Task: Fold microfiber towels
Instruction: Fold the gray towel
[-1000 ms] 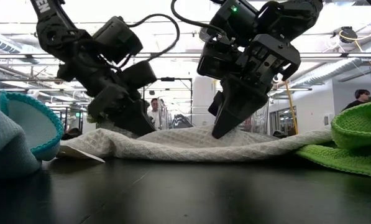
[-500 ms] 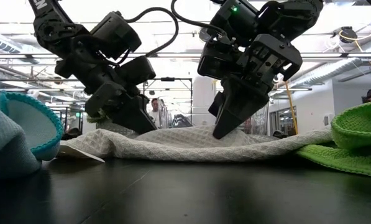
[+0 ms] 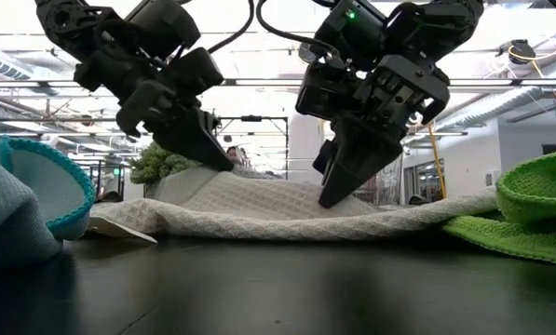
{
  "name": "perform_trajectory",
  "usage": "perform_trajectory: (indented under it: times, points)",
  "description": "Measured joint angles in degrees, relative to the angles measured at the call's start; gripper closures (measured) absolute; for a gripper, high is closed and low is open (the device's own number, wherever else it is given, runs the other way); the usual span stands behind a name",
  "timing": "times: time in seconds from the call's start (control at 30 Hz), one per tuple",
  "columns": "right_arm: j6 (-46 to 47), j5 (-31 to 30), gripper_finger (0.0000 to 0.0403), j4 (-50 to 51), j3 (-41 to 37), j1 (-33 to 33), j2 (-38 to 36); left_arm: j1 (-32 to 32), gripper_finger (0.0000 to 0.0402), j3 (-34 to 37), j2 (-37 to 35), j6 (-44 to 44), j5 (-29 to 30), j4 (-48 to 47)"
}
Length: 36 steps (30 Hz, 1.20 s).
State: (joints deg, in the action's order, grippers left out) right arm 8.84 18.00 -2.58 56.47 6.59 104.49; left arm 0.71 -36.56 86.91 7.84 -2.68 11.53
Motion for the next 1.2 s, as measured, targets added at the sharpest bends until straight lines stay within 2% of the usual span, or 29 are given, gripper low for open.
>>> perform_trajectory:
  times: [0.27,0.33,0.5,1.0,1.2]
  points:
    - [-3.8,-0.49,0.0364,-5.93,0.0,-1.69,-0.13,0.0,0.04,0.01,0.02,0.23,-1.55,-1.18]
    - [-5.65,-2.66,0.0364,-7.24,0.0,-2.44,-0.31,0.0,0.0399,0.02,0.02,0.41,-1.77,-1.19]
    - [-9.42,-7.78,0.0364,-6.44,0.0,-4.86,-1.52,0.0,0.0399,0.0,0.04,0.66,-1.79,-1.57]
    - [-9.1,-7.58,0.0364,-1.38,0.0,-4.65,-7.54,-0.79,0.0398,-0.02,0.09,0.7,-1.82,-2.91]
    - [-7.55,-7.82,0.0364,0.99,0.0,-5.07,-7.65,-0.63,0.0398,-0.02,0.09,0.47,-0.73,-2.87]
